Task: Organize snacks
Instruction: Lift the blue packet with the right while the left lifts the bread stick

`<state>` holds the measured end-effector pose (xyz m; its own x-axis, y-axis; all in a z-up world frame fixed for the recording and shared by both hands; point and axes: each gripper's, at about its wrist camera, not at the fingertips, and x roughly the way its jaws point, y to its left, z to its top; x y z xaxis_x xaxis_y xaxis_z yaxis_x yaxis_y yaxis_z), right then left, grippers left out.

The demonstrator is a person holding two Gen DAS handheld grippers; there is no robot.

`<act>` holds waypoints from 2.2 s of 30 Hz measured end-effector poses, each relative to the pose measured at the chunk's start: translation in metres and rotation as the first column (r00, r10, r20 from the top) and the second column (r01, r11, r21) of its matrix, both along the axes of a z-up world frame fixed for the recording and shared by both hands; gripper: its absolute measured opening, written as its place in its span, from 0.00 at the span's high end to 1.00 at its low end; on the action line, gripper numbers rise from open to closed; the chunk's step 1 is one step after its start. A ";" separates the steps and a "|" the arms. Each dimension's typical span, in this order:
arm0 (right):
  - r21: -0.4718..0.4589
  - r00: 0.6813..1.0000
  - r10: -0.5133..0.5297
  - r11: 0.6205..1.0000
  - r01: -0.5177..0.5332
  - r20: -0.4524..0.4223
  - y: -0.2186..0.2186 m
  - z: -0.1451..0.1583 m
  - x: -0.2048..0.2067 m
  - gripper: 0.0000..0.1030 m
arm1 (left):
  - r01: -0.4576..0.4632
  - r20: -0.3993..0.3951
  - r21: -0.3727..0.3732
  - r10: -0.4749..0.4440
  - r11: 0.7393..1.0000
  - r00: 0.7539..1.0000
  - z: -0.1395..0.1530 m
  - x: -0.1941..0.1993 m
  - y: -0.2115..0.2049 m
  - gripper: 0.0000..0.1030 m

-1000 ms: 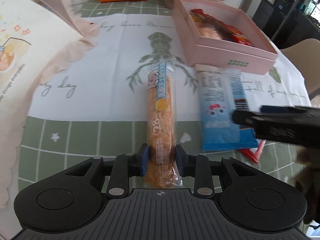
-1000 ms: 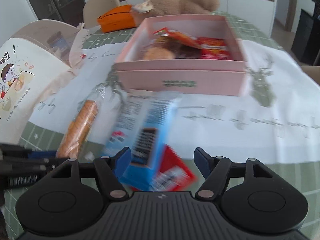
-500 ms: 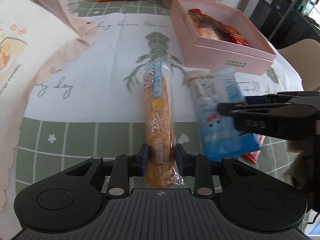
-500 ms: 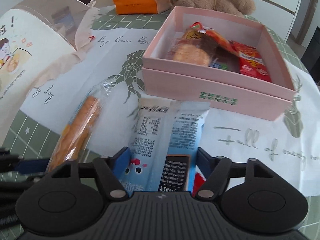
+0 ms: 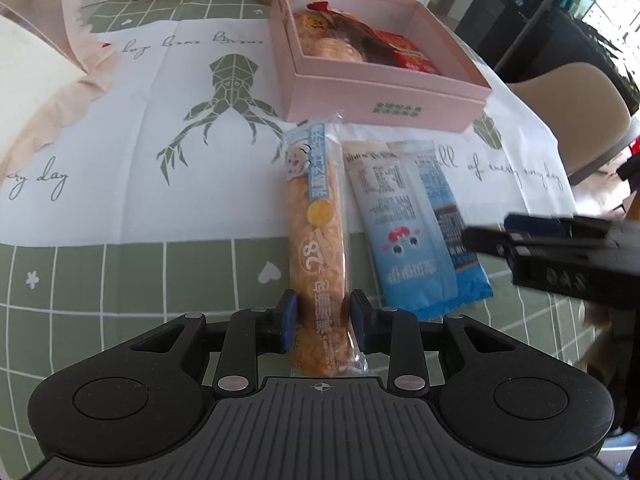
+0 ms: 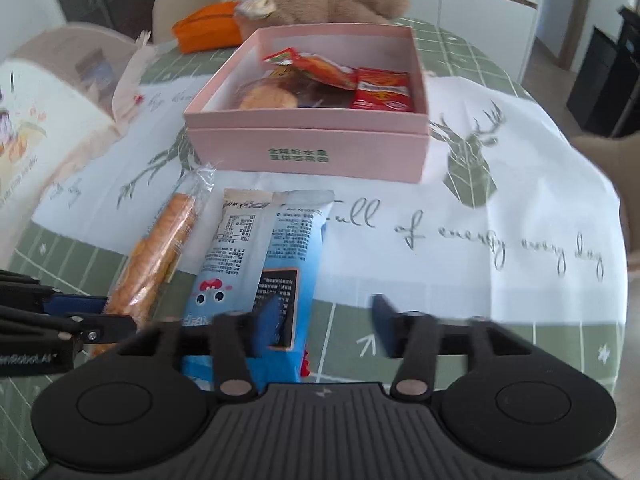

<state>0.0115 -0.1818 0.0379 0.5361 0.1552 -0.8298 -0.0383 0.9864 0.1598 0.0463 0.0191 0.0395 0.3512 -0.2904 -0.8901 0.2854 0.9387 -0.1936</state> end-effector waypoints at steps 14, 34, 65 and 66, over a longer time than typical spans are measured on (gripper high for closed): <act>-0.007 0.998 0.060 0.998 -0.061 -0.030 0.060 -0.022 0.043 0.16 | -0.041 -0.023 -0.016 0.040 0.999 0.999 -0.002 0.009 0.026 0.64; -0.137 0.998 0.012 0.990 -0.021 -0.069 -0.004 -0.011 0.007 0.50 | 0.057 0.006 0.005 -0.057 0.998 0.998 -0.016 0.013 -0.004 0.65; -0.043 0.995 -0.072 0.997 0.069 -0.076 0.069 -0.020 0.039 0.13 | 0.033 -0.061 -0.103 -0.039 0.994 0.997 -0.017 0.016 0.058 0.64; -0.052 0.994 -0.066 0.997 0.062 -0.089 0.077 -0.025 0.043 0.10 | 0.050 -0.052 -0.091 -0.055 0.995 0.997 -0.017 0.014 0.056 0.64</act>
